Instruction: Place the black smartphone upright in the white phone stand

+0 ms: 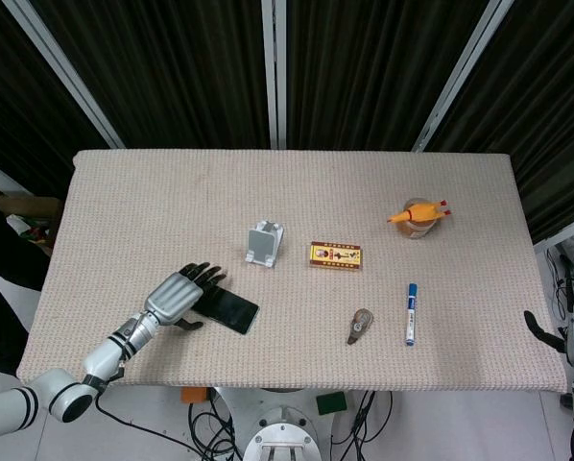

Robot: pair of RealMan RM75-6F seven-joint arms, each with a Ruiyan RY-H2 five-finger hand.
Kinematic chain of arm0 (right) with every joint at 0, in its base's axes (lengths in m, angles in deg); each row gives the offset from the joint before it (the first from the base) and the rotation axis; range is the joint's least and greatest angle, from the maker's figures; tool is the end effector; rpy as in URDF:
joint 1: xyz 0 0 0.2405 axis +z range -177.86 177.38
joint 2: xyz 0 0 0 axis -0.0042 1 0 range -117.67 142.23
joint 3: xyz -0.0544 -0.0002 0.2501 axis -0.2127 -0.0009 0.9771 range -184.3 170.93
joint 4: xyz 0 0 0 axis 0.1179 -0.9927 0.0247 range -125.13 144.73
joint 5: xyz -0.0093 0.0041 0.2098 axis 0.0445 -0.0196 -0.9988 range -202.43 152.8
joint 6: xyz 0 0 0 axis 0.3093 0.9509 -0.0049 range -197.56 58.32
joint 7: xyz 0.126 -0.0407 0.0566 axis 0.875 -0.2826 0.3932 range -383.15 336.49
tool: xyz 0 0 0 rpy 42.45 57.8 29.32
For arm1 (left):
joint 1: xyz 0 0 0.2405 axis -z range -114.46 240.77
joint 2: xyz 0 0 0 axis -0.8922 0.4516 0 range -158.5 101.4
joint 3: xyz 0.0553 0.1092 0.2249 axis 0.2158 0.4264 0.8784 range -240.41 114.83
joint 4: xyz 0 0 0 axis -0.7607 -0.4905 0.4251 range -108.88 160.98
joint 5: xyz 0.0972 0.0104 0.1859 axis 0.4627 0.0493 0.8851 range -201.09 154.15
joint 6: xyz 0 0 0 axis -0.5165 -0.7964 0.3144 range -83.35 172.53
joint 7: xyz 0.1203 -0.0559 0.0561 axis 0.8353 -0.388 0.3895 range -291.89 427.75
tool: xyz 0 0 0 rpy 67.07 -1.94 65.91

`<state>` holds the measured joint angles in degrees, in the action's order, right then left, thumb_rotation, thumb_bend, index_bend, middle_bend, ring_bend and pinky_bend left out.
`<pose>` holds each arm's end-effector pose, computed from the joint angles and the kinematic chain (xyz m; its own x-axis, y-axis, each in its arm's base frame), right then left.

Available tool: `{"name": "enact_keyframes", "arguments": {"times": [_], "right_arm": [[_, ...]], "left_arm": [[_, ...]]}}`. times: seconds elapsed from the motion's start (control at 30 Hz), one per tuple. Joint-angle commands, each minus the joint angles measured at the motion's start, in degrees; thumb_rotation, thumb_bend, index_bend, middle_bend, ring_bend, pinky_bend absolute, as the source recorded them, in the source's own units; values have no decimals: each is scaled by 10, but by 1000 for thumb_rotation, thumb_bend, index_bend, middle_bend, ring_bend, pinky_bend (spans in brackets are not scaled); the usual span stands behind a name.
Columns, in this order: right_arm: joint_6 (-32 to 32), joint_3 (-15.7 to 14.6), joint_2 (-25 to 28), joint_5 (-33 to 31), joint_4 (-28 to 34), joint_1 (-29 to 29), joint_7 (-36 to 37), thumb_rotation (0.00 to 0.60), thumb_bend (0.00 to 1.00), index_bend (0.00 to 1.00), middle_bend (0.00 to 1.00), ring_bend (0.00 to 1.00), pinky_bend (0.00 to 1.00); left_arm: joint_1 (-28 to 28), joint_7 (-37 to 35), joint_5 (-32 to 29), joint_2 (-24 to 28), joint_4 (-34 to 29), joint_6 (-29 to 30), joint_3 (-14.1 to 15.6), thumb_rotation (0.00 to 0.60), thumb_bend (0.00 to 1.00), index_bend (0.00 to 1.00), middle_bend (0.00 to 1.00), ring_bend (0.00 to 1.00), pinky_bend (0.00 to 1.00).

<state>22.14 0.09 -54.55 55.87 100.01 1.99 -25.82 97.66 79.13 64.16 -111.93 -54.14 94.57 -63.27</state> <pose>-0.3231 -0.1780 0.1777 0.4240 0.1574 0.8919 -0.9041 0.1313 0.4066 -0.2198 0.2878 -0.0180 0.6665 0.3090 0.6784 0.6979 -0.5786 -0.4221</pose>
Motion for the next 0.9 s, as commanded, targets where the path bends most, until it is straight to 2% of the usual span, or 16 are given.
{"name": "enact_keyframes", "arguments": {"times": [0.03, 0.23, 0.7, 0.9], "right_arm": [[-3, 0, -2, 1, 0, 1, -2, 600, 244, 0, 0, 0, 0], [-8, 2, -5, 2, -5, 1, -2, 600, 244, 0, 0, 0, 0], [-10, 8, -8, 1, -13, -2, 7, 600, 276, 0, 0, 0, 0], [-12, 8, -12, 1, -19, -4, 11, 600, 281, 0, 0, 0, 0]], "left_arm": [[2, 0, -1, 0, 0, -1, 2, 467, 160, 48, 43, 0, 150], [7, -1, -3, -4, 7, 1, 7, 474, 160, 56, 43, 1, 150], [35, 11, -12, -4, 15, -28, 14, 595, 190, 137, 43, 0, 150], [39, 17, -19, -8, 22, -34, 17, 600, 193, 179, 43, 0, 150]]}}
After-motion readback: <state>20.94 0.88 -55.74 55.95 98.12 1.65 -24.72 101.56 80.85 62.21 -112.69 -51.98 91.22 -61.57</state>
